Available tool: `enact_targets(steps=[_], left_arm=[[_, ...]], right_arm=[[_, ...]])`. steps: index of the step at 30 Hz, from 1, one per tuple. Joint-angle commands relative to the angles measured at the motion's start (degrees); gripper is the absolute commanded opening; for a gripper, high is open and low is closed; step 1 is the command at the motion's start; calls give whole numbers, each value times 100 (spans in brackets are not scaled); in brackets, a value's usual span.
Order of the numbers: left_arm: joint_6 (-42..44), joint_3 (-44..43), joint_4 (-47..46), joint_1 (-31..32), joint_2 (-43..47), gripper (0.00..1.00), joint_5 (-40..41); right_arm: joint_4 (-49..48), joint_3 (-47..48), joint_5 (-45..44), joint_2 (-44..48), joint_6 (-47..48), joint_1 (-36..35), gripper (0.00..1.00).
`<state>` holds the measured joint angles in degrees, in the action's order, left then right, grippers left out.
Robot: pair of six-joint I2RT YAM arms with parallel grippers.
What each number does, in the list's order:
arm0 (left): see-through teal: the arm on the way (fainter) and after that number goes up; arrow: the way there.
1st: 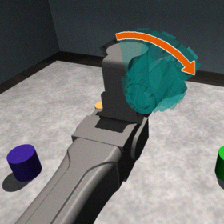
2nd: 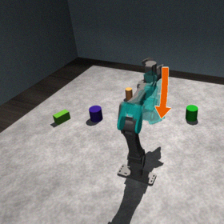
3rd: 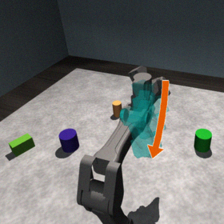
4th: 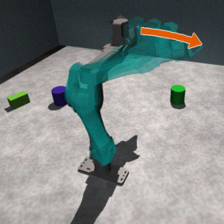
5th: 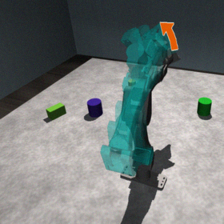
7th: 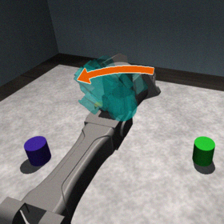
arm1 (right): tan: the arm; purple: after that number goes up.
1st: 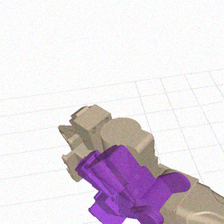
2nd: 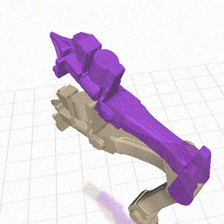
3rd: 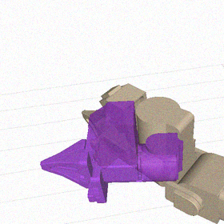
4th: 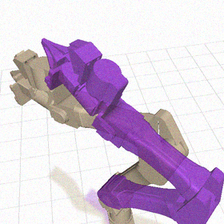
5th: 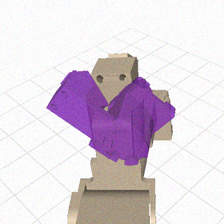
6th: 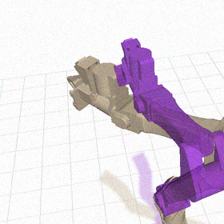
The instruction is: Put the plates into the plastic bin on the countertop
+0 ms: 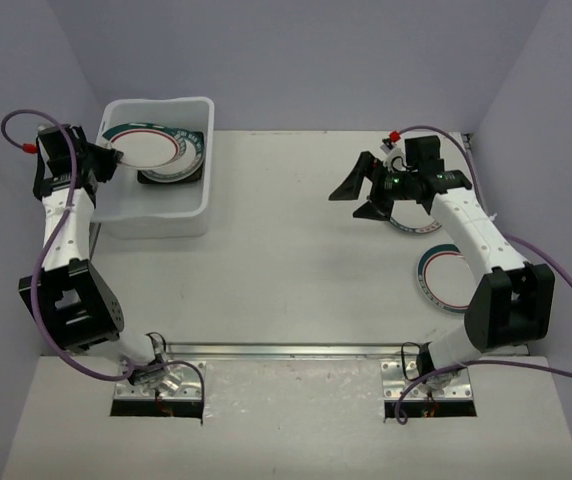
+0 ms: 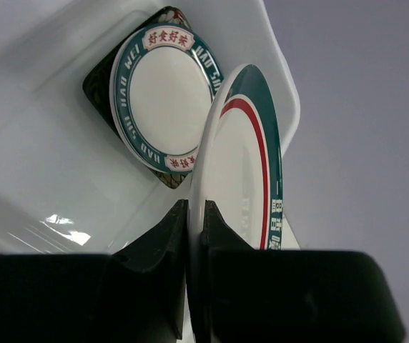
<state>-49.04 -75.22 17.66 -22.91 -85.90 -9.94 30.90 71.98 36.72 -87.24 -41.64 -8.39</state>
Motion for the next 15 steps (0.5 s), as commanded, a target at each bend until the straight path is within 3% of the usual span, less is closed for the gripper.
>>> enact_targets(steps=[1,8,10,15], left_arm=[[-431,-971,-695,94,-1322,3,383],[-376,-2699,-155,126,-2957,7,93],[-239,-3110,53,168,-3248,16,23],[3,-3299,230,419,-3432,53,99]], right_arm=[[-48,-347,328,609,301,-14,99],[219,-376,456,934,530,-5,99],[296,-377,539,946,607,3,99],[413,-434,532,896,701,-5,99]])
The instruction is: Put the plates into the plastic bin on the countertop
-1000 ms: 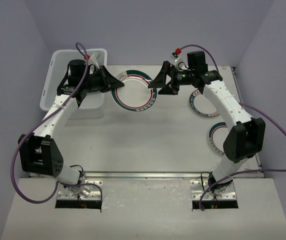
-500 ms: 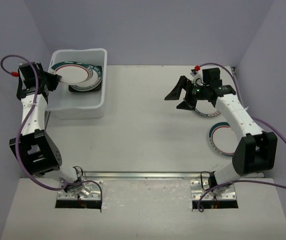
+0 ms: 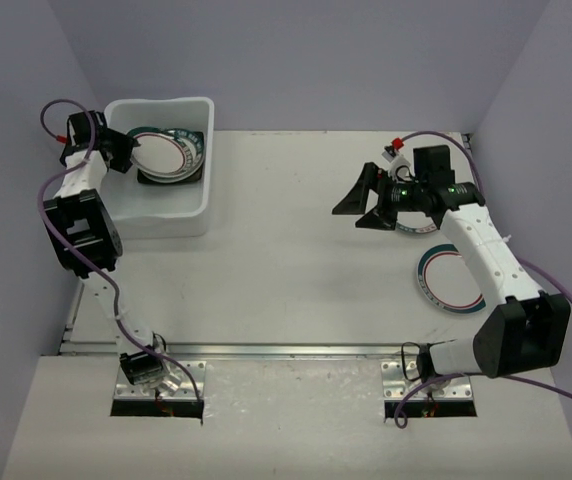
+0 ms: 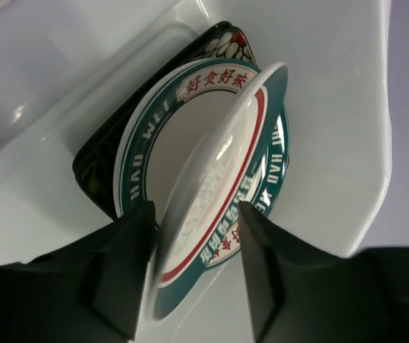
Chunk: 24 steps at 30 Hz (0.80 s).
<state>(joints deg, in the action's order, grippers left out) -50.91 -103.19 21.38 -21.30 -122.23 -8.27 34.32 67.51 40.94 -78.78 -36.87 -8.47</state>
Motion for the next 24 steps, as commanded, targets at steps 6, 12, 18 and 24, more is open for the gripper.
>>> enact_targets(steps=[6,12,18,24], left_arm=[[603,-1009,884,616,145,100,746],[744,-1261,2044,689,265,100,1662],[937,-1161,2295,610,175,100,863],[1100,-1361,2448,627,-91,100,160]], right_arm=[[403,361,-306,-131,378,10,99],[880,562,-1452,-181,660,12,99],[1086,775,-3017,-378,975,12,99],[1034,913,-3838,-804,1531,-5,99]])
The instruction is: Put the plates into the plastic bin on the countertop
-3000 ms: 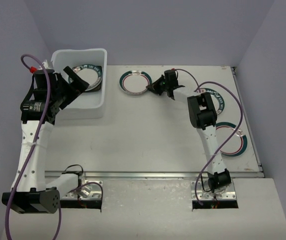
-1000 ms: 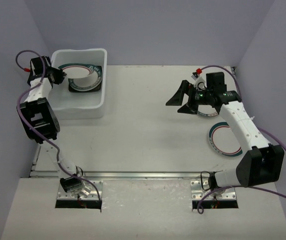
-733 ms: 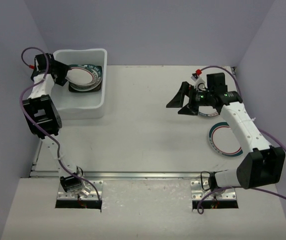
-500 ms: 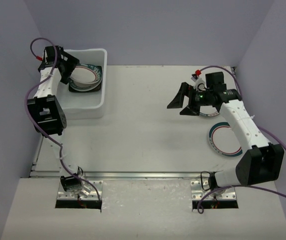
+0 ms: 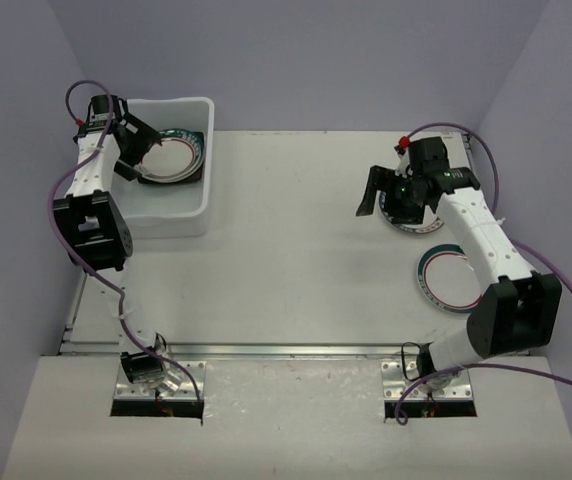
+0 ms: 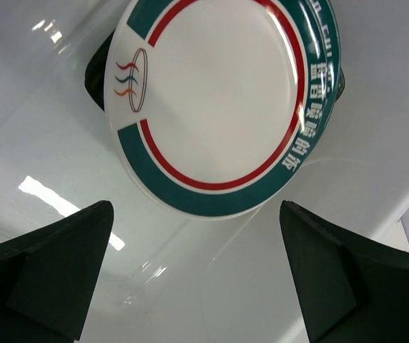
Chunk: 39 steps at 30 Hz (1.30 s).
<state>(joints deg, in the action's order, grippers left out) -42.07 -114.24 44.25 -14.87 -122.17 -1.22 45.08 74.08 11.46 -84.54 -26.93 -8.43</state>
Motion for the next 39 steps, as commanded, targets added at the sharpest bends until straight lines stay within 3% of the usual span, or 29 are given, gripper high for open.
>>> enact_targets(steps=[1,7,11,13,15,22,27,29,31,35,37,39], left_arm=[[216,-257,172,-7,-28,100,-571],[605,-281,54,567,1389,100,-575],[704,637,-227,1274,2694,100,-475],[655,1700,-571,1984,3492,100,-318],[553,2283,-846,2310,3917,100,-316],[868,3050,-386,2639,4380,100,-332],[1214,3075,-86,2639,4655,100,-135],[1316,3074,24,2639,4685,100,-132],[1376,3074,75,2639,4702,100,-150],[1410,3090,101,2639,4703,100,-143],[1427,3116,93,2639,4696,100,-141],[1436,3141,61,2639,4655,100,-164]], right_arm=[[-60,265,-977,-315,659,-10,99],[-59,954,-2719,-1469,1497,-151,99],[-490,1266,-3719,-2267,2041,-501,99],[-823,1398,-4167,-2713,2375,-643,97],[-915,1610,-4363,-3260,2640,-704,94],[-1204,1798,-4800,-4166,3074,-792,76],[-1483,1716,-5216,-4498,3254,-775,72],[-1537,1669,-5047,-4591,3334,-730,65],[-1555,1593,-4979,-4675,3360,-679,52],[-1590,1410,-4737,-4622,3368,-659,8],[-1616,1368,-4677,-4525,3378,-713,1],[-1709,1322,-4695,-4357,3506,-785,0]])
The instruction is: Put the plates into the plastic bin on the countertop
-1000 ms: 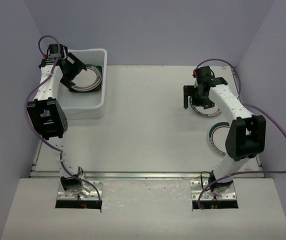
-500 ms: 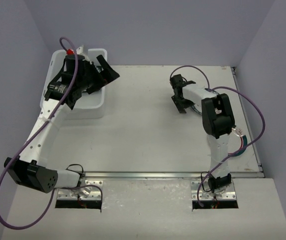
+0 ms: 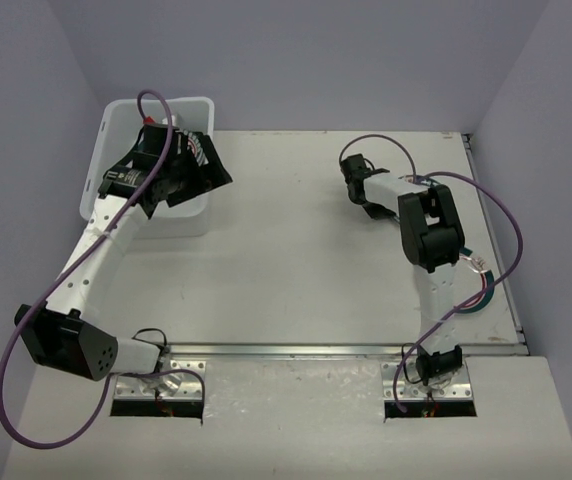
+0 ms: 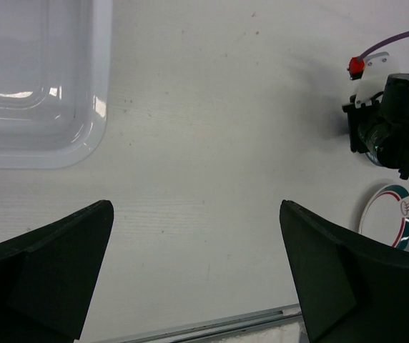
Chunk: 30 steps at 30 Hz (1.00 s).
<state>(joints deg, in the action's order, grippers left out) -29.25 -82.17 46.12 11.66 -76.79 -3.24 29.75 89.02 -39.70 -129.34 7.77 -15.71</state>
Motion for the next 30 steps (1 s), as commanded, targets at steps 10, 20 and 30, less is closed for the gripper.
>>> enact_targets(steps=[10,20,30], left_arm=[[86,-238,-385,-78,-249,100,5],[-1203,405,-1506,-955,-485,100,-2284],[-1916,358,-2170,-593,-905,100,-3752]], right_arm=[[-1117,-1186,6,2091,1369,-1244,0],[-1226,-1849,1295,4127,2366,-2729,0],[-875,-1780,4011,5293,3687,-3388,0]])
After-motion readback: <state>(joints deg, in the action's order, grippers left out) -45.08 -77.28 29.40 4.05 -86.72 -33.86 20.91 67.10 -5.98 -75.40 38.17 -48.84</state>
